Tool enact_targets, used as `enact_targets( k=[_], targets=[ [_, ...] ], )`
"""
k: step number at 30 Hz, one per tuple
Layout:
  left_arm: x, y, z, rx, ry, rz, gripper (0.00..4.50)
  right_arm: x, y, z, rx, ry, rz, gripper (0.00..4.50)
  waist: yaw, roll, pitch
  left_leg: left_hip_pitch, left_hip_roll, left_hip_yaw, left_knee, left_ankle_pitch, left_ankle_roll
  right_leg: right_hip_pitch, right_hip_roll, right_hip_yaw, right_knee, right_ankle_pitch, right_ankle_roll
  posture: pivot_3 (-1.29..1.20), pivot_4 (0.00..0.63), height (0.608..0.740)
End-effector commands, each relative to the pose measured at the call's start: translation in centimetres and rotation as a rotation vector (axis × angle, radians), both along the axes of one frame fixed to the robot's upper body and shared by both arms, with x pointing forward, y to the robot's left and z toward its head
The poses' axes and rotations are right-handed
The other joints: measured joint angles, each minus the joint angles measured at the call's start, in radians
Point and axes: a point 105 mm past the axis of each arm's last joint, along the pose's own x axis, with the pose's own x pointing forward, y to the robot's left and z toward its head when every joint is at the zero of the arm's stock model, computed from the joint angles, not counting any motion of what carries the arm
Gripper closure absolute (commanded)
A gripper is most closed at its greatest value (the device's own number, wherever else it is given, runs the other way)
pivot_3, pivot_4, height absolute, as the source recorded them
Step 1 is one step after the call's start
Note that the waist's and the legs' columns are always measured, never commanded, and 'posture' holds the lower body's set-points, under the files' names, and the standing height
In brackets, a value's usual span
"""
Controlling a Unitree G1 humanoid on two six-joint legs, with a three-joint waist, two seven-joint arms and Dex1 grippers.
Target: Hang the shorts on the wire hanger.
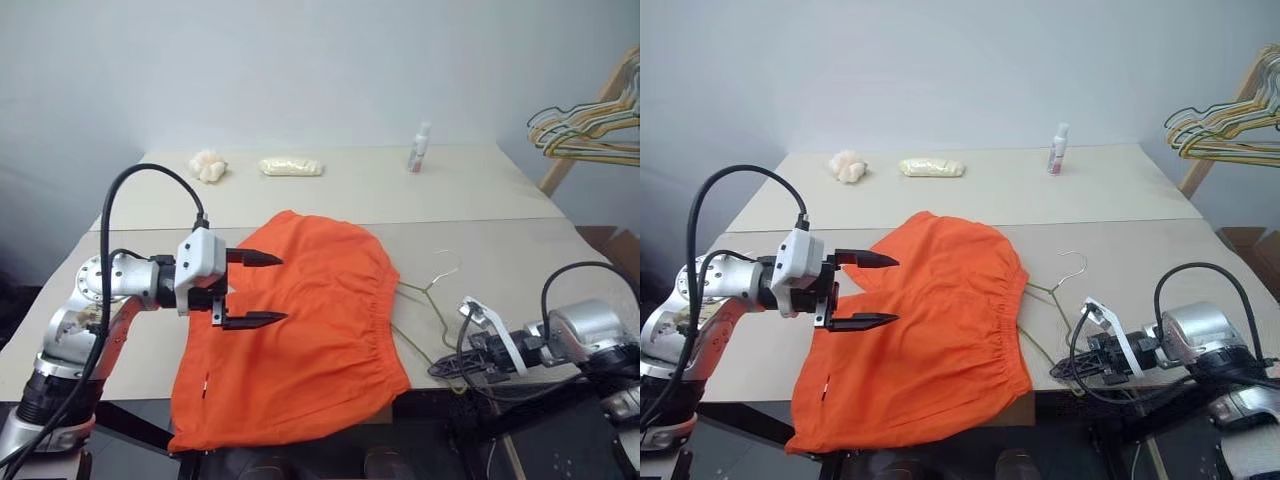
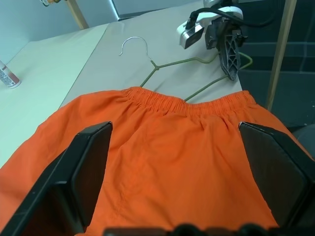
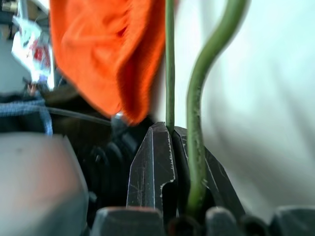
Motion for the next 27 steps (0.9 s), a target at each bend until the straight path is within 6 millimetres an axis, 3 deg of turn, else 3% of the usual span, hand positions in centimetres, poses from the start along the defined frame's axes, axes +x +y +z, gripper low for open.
enact_targets(
  k=[1, 7, 11, 17, 22, 27],
  targets=[
    [0.0, 0.0, 0.8, 0.009, -0.05, -0.013, 0.05, 2.5, -0.2, 1.0, 0.01, -0.088, -0.073, 4.5, -0.001, 0.0, 0.0, 0.0, 0.0, 0.0, 0.0, 0.0, 0.0, 0.0, 0.0, 0.0, 0.0, 0.0, 0.0, -0.1, 0.0, 0.74],
    [0.0, 0.1, 0.7, 0.012, -0.05, -0.015, 0.05, 3.6, 0.2, 1.8, 0.028, -0.196, -0.094, 4.5, -0.002, 0.0, 0.0, -0.001, -0.001, -0.001, 0.0, 0.0, 0.0, -0.001, 0.0, -0.001, 0.0, 0.0, 0.0, -0.1, 0.0, 0.74],
    [0.3, 0.3, 0.6, 0.025, -0.055, -0.013, 0.05, 3.8, 0.7, 4.4, -0.029, -0.45, -0.002, 4.5, -0.002, 0.0, 0.0, -0.002, -0.001, -0.001, 0.0, 0.0, 0.0, -0.002, 0.0, -0.001, 0.0, 0.0, 0.0, -0.11, 0.0, 0.74],
    [1.4, 0.4, 1.2, 0.046, -0.1, -0.009, 0.05, 5.5, 2.6, 8.2, -0.25, -0.904, 0.115, 4.5, -0.009, 0.0, 0.0, -0.001, 0.0, 0.0, 0.0, 0.0, 0.0, -0.002, 0.0, 0.0, 0.001, 0.0, 0.0, -0.15, 0.0, 0.74],
    [4.4, 1.4, 3.9, 0.085, -0.243, 0.031, 0.05, 6.4, 4.3, 10.4, -0.512, -1.189, 0.331, 4.5, -0.01, 0.0, 0.0, -0.002, -0.001, 0.0, 0.0, 0.0, -0.001, -0.003, 0.0, 0.0, 0.001, 0.0, 0.0, -0.17, 0.0, 0.74],
    [6.5, 2.0, 7.4, 0.12, -0.376, 0.02, 0.05, 6.0, 6.0, 11.3, -0.567, -1.272, 0.501, 4.5, -0.017, 0.0, 0.0, -0.003, -0.001, 0.0, 0.0, 0.001, -0.001, -0.004, 0.0, -0.001, 0.0, 0.0, 0.0, -0.18, 0.0, 0.74]
  ],
)
